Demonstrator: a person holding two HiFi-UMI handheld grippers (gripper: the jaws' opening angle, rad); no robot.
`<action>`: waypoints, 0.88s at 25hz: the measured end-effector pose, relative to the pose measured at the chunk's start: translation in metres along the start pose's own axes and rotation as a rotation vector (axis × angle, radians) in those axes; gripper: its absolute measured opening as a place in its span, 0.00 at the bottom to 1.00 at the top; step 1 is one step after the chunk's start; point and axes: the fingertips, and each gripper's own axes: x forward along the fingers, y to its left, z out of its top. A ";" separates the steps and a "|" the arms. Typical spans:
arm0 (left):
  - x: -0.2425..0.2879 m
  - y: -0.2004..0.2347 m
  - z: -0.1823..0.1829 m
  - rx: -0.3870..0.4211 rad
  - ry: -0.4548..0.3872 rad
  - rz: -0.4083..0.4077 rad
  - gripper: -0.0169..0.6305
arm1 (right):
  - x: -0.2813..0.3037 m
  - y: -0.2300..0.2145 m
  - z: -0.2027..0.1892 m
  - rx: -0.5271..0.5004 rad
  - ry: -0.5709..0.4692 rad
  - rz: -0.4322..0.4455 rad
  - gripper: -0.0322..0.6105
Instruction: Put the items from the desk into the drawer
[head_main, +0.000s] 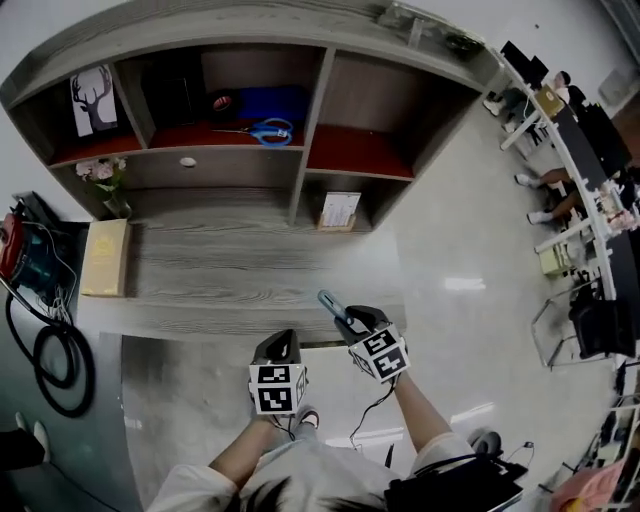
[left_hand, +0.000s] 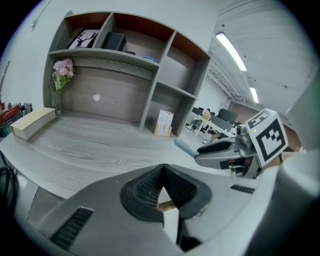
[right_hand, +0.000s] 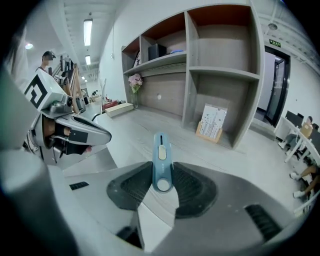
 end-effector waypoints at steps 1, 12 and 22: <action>-0.003 -0.007 -0.003 0.012 0.004 -0.005 0.02 | -0.007 0.000 -0.005 0.007 -0.003 -0.007 0.24; -0.031 -0.077 -0.028 0.142 0.027 -0.057 0.02 | -0.077 0.006 -0.065 0.099 -0.042 -0.061 0.24; -0.042 -0.123 -0.062 0.198 0.072 -0.103 0.02 | -0.113 0.017 -0.120 0.157 -0.029 -0.079 0.24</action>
